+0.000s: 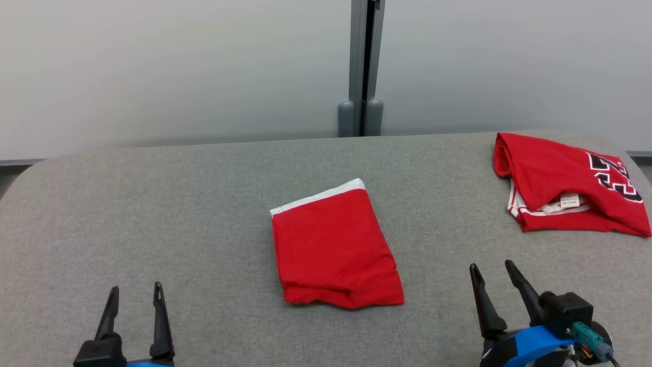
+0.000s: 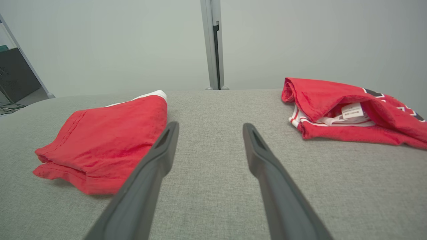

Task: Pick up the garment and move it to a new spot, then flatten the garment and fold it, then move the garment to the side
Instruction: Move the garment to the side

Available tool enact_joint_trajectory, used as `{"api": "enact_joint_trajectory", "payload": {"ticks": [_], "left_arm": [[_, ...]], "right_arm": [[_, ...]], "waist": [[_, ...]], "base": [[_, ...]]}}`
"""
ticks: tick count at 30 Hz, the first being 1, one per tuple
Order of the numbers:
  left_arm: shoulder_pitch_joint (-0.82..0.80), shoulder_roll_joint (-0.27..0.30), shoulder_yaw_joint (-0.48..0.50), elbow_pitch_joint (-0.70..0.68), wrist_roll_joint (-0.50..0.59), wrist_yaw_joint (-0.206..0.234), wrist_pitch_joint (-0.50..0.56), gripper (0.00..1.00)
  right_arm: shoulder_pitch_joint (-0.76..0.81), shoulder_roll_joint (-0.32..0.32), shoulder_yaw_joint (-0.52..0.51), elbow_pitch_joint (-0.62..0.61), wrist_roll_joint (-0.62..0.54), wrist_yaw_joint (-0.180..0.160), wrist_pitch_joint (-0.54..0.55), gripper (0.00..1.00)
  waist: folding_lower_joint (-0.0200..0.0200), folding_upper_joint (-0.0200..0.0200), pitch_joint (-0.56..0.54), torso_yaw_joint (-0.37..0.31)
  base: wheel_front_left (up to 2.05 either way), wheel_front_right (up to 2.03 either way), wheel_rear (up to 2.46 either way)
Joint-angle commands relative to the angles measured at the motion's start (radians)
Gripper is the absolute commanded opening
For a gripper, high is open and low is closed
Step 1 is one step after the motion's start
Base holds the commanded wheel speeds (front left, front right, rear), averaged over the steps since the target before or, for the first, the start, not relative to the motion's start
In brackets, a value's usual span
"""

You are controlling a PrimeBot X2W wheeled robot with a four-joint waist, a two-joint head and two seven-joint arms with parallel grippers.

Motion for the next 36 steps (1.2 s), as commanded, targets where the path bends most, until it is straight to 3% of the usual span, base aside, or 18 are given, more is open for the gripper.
{"api": "enact_joint_trajectory", "payload": {"ticks": [1, 8, 17, 28, 36], "left_arm": [[0.001, 0.005, -0.004, -0.004, -0.006, 0.003, 0.000, 1.00], [-0.008, 0.008, -0.013, -0.008, -0.011, 0.007, 0.003, 1.00], [-0.060, 0.000, -0.039, -0.015, -0.014, 0.010, -0.001, 1.00], [-0.133, -0.015, -0.062, 0.016, -0.028, 0.017, -0.007, 1.00], [-0.167, -0.025, -0.080, 0.005, -0.038, 0.021, -0.008, 1.00]], "right_arm": [[0.015, 0.002, 0.001, 0.001, -0.003, 0.000, 0.003, 1.00], [-0.044, 0.002, 0.036, 0.010, -0.009, 0.000, 0.005, 1.00], [-0.283, 0.001, 0.122, 0.094, -0.006, 0.000, 0.062, 1.00], [-0.542, -0.023, 0.213, 0.408, -0.001, 0.000, 0.170, 1.00], [-0.589, -0.031, 0.252, 0.616, 0.024, 0.000, 0.125, 1.00]], "waist": [[0.0000, -0.0001, 0.000, 0.001], [0.0000, -0.0001, 0.004, 0.012], [0.0000, -0.0001, 0.061, 0.057], [0.0000, -0.0001, 0.164, 0.115], [0.0000, -0.0001, 0.214, 0.147]], "base": [[0.00, 0.00, 0.00], [0.00, 0.00, 0.00], [0.00, 0.00, 0.00], [0.00, 0.00, 0.00], [0.00, 0.00, 0.00]]}}
